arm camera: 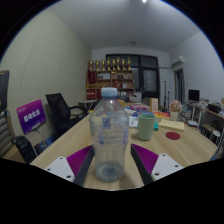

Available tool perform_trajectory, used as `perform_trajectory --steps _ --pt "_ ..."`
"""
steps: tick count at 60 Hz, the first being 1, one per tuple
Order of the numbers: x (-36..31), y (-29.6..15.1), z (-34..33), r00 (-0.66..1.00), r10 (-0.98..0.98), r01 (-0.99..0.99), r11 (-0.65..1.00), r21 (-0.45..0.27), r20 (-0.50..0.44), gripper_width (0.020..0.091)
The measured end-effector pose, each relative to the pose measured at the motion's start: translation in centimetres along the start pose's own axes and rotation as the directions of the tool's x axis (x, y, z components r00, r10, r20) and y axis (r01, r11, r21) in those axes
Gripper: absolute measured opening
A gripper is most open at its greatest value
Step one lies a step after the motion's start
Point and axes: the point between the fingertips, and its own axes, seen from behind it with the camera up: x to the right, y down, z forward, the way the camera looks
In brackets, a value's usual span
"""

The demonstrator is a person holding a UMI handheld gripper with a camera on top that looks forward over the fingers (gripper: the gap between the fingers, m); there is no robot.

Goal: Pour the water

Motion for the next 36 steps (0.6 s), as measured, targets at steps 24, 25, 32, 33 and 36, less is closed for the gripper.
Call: perform_trajectory --steps 24,25,32,33,36 --pt "-3.3 -0.6 4.7 0.986 -0.007 0.02 0.997 -0.075 0.165 0.0441" --pt "-3.5 -0.6 4.8 0.984 0.005 0.011 0.996 -0.09 0.178 0.0434" --pt "-6.0 -5.1 5.7 0.942 0.172 -0.14 0.982 -0.129 0.289 0.0396" --pt "-6.2 -6.2 5.9 0.931 0.206 -0.174 0.976 -0.131 0.301 0.0397" --pt "-6.7 -9.6 7.1 0.89 0.329 -0.296 0.943 -0.149 0.316 0.0395"
